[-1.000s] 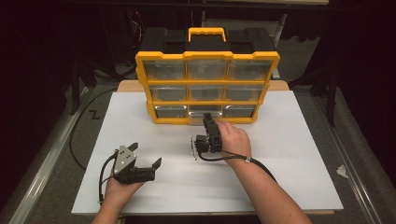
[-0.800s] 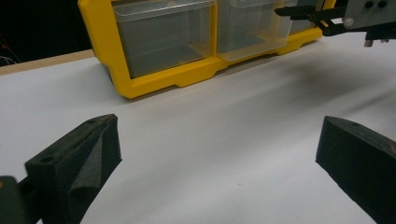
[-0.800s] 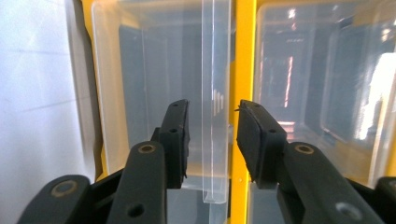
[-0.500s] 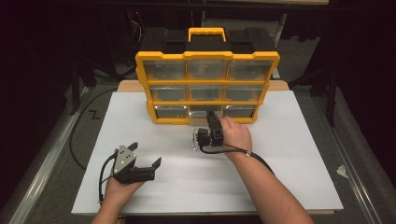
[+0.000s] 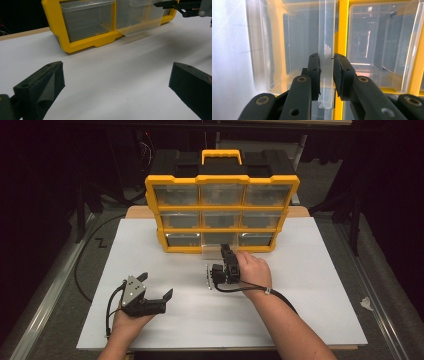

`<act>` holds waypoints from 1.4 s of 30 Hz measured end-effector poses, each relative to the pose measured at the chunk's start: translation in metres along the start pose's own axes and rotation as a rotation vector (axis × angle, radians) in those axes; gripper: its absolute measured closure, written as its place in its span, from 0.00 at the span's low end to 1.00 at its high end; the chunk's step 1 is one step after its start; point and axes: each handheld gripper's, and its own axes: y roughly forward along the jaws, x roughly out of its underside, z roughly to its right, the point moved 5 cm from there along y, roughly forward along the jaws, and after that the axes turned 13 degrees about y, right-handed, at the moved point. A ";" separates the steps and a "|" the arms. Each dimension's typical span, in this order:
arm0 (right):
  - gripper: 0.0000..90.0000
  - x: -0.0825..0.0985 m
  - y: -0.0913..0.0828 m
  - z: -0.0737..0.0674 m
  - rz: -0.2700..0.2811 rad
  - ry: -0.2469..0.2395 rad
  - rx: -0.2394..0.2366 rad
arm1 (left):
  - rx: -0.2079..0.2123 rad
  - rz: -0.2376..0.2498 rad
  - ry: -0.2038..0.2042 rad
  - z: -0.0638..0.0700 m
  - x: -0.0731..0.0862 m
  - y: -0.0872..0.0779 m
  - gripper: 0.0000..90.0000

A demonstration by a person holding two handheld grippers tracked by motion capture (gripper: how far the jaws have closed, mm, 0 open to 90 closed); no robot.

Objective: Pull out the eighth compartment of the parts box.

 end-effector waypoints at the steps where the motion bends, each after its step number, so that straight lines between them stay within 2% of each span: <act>1: 0.87 0.000 -0.001 -0.001 -0.003 0.004 -0.002 | 0.000 0.000 0.002 0.000 0.000 0.000 0.01; 2: 0.87 -0.001 -0.003 0.001 0.009 -0.025 0.004 | 0.000 0.001 0.000 0.000 0.000 0.000 0.01; 4: 0.87 0.000 -0.005 -0.001 -0.001 0.007 -0.001 | 0.000 0.001 0.000 0.000 0.000 0.000 0.01; 6: 0.87 0.000 -0.008 -0.001 0.005 -0.013 0.001 | 0.001 0.001 0.001 0.000 0.000 0.000 0.01; 24: 0.87 0.000 -0.029 -0.003 0.037 -0.021 0.004 | 0.001 0.002 0.001 0.000 -0.001 -0.001 0.01; 42: 0.87 0.001 -0.036 -0.010 0.049 -0.016 0.000 | 0.004 0.002 0.003 0.000 -0.001 0.000 0.01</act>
